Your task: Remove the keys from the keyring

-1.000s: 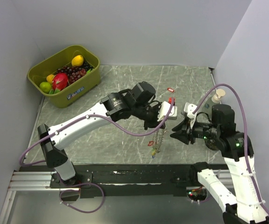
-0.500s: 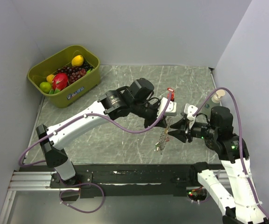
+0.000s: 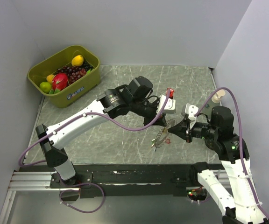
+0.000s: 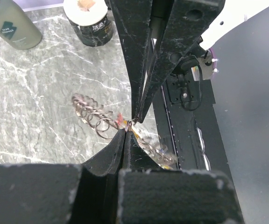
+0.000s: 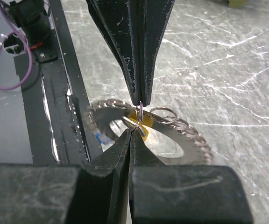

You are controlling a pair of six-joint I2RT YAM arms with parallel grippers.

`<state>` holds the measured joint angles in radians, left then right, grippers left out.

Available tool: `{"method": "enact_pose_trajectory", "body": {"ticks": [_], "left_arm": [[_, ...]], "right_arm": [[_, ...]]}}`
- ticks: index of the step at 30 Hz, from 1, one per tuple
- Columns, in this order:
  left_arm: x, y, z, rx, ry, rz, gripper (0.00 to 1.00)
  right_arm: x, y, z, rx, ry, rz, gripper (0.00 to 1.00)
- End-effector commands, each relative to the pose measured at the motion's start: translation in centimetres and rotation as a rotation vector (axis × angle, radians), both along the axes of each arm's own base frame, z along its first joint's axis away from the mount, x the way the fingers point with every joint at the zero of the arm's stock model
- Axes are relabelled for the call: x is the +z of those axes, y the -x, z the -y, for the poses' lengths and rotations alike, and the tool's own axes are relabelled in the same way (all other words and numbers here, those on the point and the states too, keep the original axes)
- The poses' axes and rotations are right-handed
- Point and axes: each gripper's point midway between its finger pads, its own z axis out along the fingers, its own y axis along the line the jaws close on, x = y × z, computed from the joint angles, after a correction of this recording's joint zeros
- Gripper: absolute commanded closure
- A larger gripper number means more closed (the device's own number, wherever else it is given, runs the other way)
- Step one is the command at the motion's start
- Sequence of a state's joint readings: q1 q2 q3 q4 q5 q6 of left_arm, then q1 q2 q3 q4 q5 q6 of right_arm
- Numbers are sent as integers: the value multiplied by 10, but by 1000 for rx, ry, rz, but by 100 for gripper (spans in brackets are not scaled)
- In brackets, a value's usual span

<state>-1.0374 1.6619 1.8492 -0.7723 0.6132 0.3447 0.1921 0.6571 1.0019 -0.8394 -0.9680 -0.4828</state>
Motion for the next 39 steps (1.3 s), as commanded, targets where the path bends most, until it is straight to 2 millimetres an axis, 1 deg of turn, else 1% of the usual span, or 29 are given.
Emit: {"method": "enact_pose_trajectory", "body": {"ticks": [1, 2, 5, 12, 14, 18, 22, 25, 27, 31, 37, 39], "left_arm": [[35, 6, 8, -40, 108, 16, 99], [36, 5, 8, -38, 110, 12, 99], [36, 6, 8, -42, 112, -1, 99], [48, 6, 7, -53, 146, -32, 99], [50, 6, 7, -53, 152, -44, 99], [55, 5, 5, -57, 166, -64, 99], [57, 1, 3, -55, 176, -79, 99], [56, 1, 3, -64, 178, -94, 99], [56, 2, 4, -72, 179, -116, 99], [55, 4, 5, -82, 178, -132, 99], [54, 5, 4, -84, 177, -140, 99], [55, 3, 3, -74, 177, -131, 99]], "right_arm": [[14, -11, -2, -20, -32, 51, 98], [12, -11, -3, -19, -32, 47, 100], [13, -13, -3, -27, -41, 41, 100], [14, -15, -7, -7, -63, 7, 100], [14, -18, -8, -10, -62, 8, 100], [8, -22, -8, -23, -46, -4, 100], [6, -20, -10, -13, -48, -5, 100], [12, -18, -12, 5, -55, 0, 100], [17, -16, -17, 29, -37, 11, 100], [13, -23, -22, 30, -31, -8, 100], [28, -31, -25, 14, -46, 22, 100], [26, -36, -21, -20, -28, 35, 100]]}}
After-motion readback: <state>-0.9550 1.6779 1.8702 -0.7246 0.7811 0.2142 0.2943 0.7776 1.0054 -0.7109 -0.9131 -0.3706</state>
